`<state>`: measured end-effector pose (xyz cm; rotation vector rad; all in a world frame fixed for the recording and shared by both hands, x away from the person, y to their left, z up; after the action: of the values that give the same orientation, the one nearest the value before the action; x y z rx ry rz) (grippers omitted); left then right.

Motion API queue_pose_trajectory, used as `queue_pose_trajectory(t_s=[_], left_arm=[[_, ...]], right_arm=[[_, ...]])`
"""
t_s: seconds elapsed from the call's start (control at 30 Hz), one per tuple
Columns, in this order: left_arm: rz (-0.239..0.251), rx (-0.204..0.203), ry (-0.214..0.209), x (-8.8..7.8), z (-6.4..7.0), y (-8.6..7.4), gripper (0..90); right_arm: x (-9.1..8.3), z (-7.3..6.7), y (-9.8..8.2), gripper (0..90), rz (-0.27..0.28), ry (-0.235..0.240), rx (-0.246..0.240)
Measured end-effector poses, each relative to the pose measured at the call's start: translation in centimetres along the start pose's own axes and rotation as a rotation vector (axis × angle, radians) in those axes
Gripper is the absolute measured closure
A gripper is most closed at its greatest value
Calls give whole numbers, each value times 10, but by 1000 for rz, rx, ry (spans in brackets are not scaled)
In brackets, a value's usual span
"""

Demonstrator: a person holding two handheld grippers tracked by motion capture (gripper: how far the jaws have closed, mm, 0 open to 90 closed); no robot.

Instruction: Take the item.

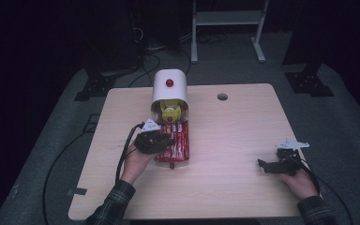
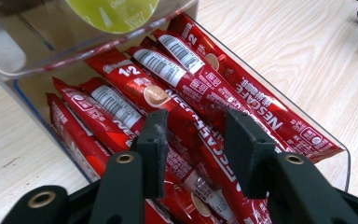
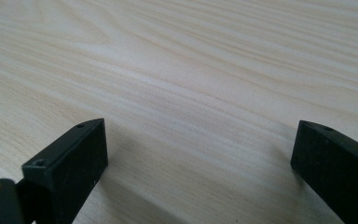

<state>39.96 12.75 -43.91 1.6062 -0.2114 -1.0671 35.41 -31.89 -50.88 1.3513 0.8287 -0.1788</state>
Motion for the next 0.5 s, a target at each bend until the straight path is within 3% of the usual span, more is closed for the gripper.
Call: queue_pose_trajectory(t_s=[0.23, 0.5], left_arm=[[-8, -23, -5, 0, -2, -2, 685], [-17, -10, 8, -1, -1, -2, 759]], right_arm=[[0, 0, 0, 30, 0, 0, 0], [0, 0, 0, 29, 0, 0, 0]])
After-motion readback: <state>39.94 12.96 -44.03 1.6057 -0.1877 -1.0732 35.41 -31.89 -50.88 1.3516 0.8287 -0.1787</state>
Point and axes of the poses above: each handheld gripper's, and its own axes: x roughly forward along the jaws, y roughly out of its top, z roughly to its right, the point moved 3 cm from there along x, roughly forward along the jaws, and after that the axes turned 6 degrees about z, right-handed, at the moved point
